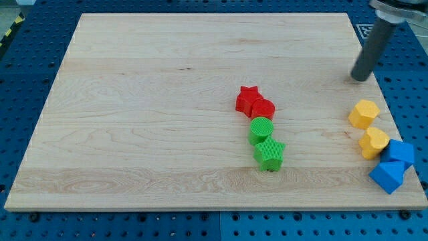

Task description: Move the yellow hexagon into the yellow heart

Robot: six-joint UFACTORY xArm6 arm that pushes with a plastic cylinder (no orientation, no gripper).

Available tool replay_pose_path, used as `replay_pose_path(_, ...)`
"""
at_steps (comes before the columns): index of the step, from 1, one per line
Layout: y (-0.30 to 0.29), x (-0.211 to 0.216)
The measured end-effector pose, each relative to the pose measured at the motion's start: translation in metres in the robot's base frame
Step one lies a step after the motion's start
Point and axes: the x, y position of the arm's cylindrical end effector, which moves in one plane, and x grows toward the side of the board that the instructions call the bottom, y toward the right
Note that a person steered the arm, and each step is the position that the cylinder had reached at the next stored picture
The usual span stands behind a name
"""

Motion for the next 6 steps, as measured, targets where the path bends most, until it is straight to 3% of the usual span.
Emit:
replay_pose_path(2,0.067,0.049)
replay_pose_path(6,0.067,0.051)
